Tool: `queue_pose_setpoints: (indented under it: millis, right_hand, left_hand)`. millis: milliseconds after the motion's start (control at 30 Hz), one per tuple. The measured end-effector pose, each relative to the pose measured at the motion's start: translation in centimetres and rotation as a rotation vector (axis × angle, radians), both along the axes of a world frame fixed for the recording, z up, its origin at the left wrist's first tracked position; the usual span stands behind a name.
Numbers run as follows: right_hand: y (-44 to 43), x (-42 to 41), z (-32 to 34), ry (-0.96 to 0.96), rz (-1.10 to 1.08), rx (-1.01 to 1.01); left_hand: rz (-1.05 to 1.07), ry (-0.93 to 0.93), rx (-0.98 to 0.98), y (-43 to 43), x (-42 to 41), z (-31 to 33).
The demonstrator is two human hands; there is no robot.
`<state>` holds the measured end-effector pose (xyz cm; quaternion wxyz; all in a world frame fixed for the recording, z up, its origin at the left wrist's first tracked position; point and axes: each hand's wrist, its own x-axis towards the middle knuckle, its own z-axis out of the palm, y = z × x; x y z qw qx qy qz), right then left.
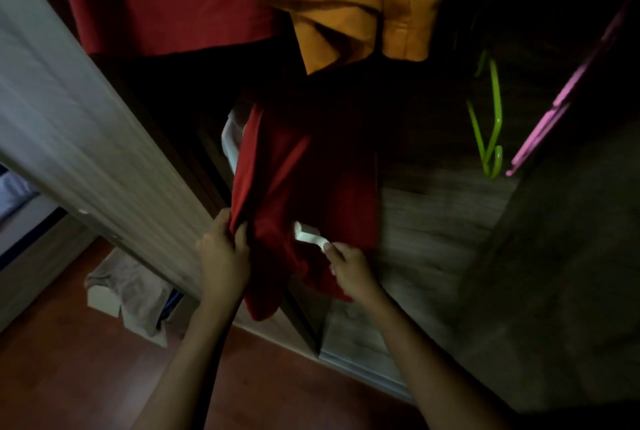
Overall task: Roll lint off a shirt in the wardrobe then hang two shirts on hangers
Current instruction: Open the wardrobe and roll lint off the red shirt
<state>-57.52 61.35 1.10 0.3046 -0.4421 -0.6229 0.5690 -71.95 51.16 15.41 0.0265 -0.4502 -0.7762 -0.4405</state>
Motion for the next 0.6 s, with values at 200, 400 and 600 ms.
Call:
queue_pose_setpoints:
  millis: [200,400,600]
  right_hand:
    - [-1.3,0.4,11.7,0.318,-0.137,0.332]
    - [0.2,-0.6,14.6,0.365,-0.162,0.469]
    - [-2.4,-2.9,0.5,0.076,-0.030,0.192]
  left_hand:
    - [-0.058,0.033,0.031,-0.1,-0.3,-0.5]
    - [-0.108,-0.019,0.064,-0.2,-0.2,-0.5]
    - [-0.090,-0.018,0.078,0.1,-0.6,-0.5]
